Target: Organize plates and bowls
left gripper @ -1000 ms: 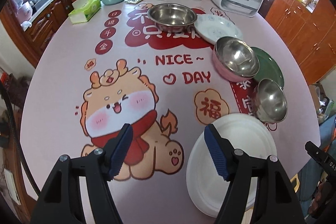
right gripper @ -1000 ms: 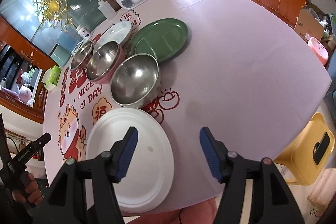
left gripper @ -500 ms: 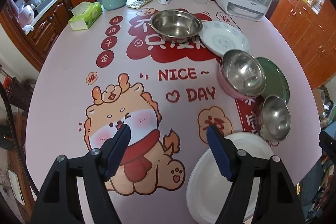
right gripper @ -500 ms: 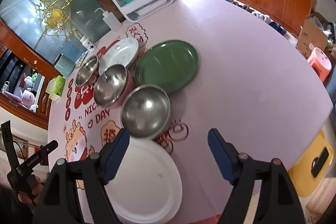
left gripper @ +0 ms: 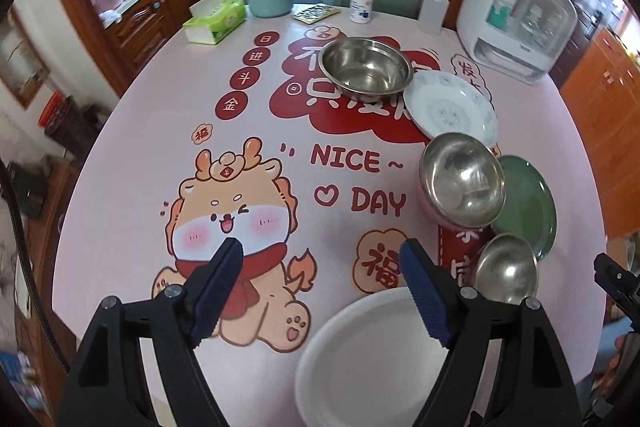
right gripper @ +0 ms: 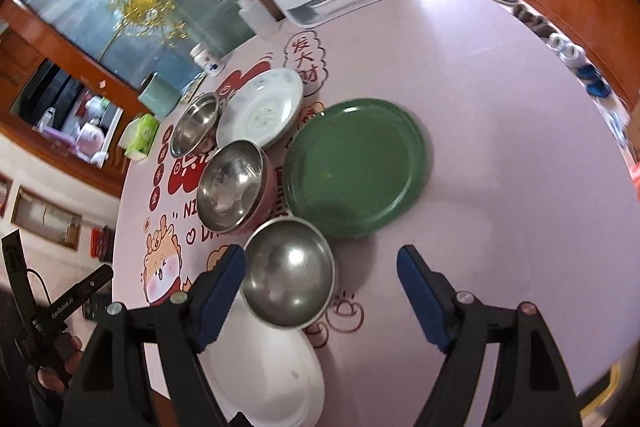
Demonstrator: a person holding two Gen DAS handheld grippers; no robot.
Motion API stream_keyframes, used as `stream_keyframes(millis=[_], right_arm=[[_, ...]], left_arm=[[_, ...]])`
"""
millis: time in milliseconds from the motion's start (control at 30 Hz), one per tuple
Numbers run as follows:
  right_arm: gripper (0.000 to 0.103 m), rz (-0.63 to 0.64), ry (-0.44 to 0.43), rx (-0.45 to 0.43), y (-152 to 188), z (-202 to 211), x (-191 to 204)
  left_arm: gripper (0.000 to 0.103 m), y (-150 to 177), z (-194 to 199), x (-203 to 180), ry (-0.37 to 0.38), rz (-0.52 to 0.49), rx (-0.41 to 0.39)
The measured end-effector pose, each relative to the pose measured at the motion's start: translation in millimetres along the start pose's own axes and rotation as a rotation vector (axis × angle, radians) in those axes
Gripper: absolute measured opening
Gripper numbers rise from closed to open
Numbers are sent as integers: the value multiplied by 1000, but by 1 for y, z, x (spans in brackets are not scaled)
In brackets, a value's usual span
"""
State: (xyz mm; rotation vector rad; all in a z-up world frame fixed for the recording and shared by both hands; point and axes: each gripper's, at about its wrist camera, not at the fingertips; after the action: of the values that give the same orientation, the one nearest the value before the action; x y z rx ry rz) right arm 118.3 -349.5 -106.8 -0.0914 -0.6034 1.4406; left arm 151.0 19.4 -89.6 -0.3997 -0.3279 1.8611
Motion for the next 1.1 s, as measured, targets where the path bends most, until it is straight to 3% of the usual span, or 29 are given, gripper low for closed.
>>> stream_keyframes(millis=[233, 533, 833, 1100], right_arm=[[78, 78, -43, 26, -40, -13, -12], [78, 128, -83, 46, -92, -40, -23], [78, 134, -128, 52, -148, -77, -25], [78, 170, -160, 77, -186, -118, -21]], left_arm=[[80, -8, 13, -13, -46, 60, -30], [81, -37, 6, -26, -85, 111, -13], [81, -70, -18, -47, -135, 118, -20], [81, -99, -47, -69, -128, 108, -6]])
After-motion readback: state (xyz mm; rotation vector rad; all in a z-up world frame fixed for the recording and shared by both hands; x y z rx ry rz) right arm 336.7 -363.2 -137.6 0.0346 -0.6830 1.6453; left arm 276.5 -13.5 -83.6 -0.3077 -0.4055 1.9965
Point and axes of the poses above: each gripper's, at about its wrist camera, not at the fingertips, and z roughly against the way its jaws point, x to its left, y to its underside, and after that the axes turned 13 degrees about z, right-handed
